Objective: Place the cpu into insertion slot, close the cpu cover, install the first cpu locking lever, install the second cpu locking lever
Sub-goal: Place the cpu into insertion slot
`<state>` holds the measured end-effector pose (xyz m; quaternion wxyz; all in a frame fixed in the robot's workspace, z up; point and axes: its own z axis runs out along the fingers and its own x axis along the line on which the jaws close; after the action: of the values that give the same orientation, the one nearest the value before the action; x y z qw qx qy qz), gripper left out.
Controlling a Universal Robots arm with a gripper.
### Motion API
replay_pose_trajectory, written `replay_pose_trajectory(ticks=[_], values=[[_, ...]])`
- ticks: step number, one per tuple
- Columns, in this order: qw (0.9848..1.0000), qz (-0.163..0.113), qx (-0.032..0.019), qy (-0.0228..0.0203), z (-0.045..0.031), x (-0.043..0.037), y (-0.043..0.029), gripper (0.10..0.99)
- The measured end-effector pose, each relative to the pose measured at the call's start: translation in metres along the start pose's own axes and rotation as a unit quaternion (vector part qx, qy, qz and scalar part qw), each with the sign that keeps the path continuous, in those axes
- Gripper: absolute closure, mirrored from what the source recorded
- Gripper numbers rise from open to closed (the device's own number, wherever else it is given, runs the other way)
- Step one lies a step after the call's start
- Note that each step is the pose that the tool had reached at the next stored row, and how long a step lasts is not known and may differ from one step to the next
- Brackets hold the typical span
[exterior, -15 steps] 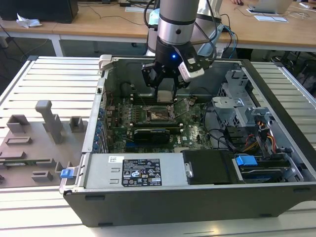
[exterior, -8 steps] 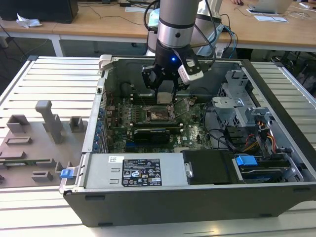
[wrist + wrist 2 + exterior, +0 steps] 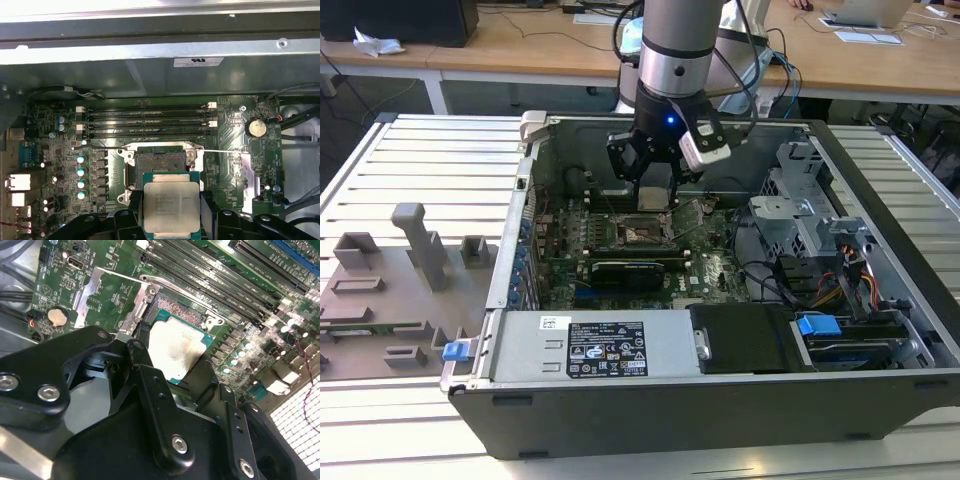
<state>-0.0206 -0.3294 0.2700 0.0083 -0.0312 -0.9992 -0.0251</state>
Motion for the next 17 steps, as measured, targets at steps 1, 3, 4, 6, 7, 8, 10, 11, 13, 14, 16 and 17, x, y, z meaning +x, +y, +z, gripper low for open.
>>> replay_pose_trajectory(ticks=[1,3,4,6,7,8,10,11,13,14,16,17], values=[[1.0000,0.005,0.0002,-0.0002,0.0000,0.0000,0.0000,0.545],[0.9997,0.025,0.0004,-0.0012,0.0004,0.0000,-0.0001,0.545],[0.9996,0.029,0.0003,-0.0014,0.0005,0.0000,-0.0001,0.545],[0.9990,0.044,0.0001,-0.0022,0.0008,0.0000,-0.0001,0.545],[0.9988,0.049,0.0000,-0.0024,0.0009,0.0000,-0.0001,0.545],[0.9987,0.051,-0.0001,-0.0025,0.0010,0.0000,-0.0001,0.545],[0.9983,0.058,0.0000,-0.0029,0.0011,0.0000,-0.0001,0.545],[0.9982,0.061,-0.0001,-0.0030,0.0012,0.0000,-0.0001,0.545],[0.9975,0.071,-0.0001,-0.0035,0.0013,0.0000,-0.0001,0.545],[0.9972,0.075,-0.0002,-0.0038,0.0014,0.0000,-0.0001,0.545],[0.9967,0.081,-0.0003,-0.0040,0.0016,0.0000,-0.0001,0.545],[0.9964,0.085,-0.0003,-0.0042,0.0017,0.0000,-0.0001,0.545]])
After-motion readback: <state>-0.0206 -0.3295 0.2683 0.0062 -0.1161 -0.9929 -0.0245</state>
